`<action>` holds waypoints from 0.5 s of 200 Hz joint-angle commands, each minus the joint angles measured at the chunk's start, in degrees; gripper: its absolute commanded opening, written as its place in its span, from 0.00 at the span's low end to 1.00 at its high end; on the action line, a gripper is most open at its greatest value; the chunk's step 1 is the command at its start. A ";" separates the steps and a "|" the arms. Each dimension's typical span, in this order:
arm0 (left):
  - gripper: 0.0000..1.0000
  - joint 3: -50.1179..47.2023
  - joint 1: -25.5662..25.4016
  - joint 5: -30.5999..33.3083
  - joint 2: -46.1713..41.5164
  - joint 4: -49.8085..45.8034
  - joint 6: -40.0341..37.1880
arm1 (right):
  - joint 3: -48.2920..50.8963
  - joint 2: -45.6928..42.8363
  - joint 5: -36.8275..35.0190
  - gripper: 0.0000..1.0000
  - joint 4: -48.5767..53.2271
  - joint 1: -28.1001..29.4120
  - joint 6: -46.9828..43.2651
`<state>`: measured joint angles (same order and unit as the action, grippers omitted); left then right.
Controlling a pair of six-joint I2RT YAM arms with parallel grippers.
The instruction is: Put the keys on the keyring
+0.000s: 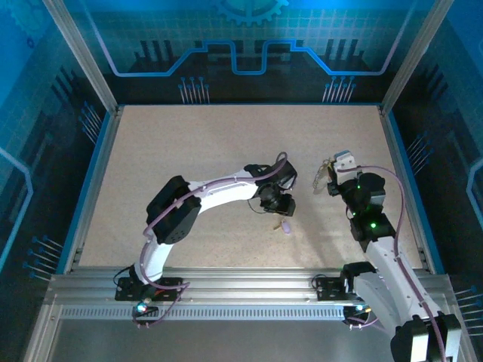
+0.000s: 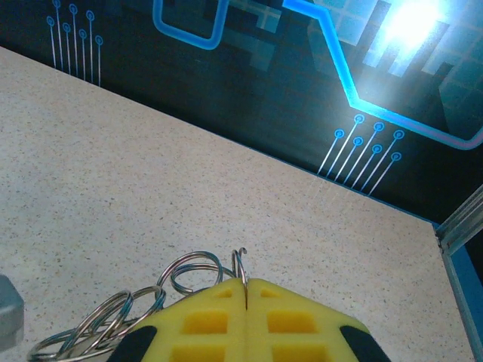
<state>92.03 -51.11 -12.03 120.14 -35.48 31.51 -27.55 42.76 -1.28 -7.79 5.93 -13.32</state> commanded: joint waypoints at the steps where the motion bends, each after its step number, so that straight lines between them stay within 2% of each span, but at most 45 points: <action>1: 0.33 1.94 -0.13 1.52 1.58 -7.20 2.04 | -2.41 -1.37 0.56 0.00 -1.61 -0.90 -0.44; 68: 0.33 3.24 -0.05 1.61 4.39 -6.59 1.41 | -2.36 -0.75 1.43 0.00 -2.58 -0.86 -0.48; 83: 0.26 3.28 0.20 0.70 4.79 -5.91 1.41 | -2.35 -0.59 1.54 0.00 -2.67 -0.90 -0.48; 100: 0.24 3.42 0.56 -0.54 5.41 -5.47 1.54 | -2.40 -0.49 1.63 0.00 -2.67 -0.90 -0.34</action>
<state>93.84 -51.11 -10.37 123.31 -40.62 32.49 -27.55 42.50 -0.82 -7.60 5.93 -13.34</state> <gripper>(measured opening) 0.255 0.059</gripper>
